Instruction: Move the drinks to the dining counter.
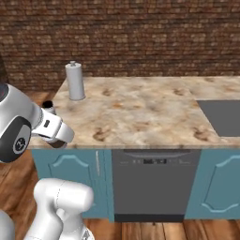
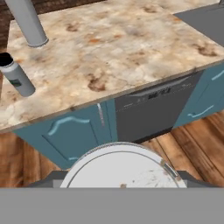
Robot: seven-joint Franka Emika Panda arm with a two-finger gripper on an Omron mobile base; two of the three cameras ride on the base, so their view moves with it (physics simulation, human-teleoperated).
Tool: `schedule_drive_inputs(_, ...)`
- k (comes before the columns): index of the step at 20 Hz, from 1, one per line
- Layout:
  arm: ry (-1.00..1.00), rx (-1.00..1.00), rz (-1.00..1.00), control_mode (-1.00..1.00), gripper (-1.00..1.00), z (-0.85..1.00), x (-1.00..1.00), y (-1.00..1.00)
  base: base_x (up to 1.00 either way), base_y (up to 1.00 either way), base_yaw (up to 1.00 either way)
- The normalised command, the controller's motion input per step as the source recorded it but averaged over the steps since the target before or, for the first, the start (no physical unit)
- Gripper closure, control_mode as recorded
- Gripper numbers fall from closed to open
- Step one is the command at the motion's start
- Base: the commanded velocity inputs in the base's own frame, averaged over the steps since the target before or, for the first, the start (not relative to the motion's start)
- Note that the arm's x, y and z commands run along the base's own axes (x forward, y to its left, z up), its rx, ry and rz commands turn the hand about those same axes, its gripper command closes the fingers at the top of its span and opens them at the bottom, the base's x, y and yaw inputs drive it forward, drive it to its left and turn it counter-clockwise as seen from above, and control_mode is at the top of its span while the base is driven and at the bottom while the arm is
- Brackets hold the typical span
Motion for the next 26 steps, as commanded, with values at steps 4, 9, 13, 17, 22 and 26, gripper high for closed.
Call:
schedule_drive_inputs(4, 0.0, 0.0, 0.0, 1.0, 1.0, 0.0, 0.0, 0.0, 0.41, 0.05, 0.21)
schedule_drive_inputs(9, 0.0, 0.0, 0.0, 1.0, 1.0, 0.0, 0.0, 0.0, 0.37, 0.08, 0.14)
schedule_drive_inputs(13, 0.0, 0.0, 0.0, 1.0, 1.0, 0.0, 0.0, 0.0, 0.4, 0.0, 0.08)
schedule_drive_inputs(17, 0.0, 0.0, 0.0, 1.0, 1.0, 0.0, 0.0, 0.0, 0.47, 0.0, 0.07)
schedule_drive_inputs(22, 0.0, 0.0, 0.0, 1.0, 1.0, 0.0, 0.0, 0.0, 0.5, 0.0, 0.07)
schedule_drive_inputs(26, 0.0, 0.0, 0.0, 1.0, 1.0, 0.0, 0.0, 0.0, 0.46, 0.0, 0.06)
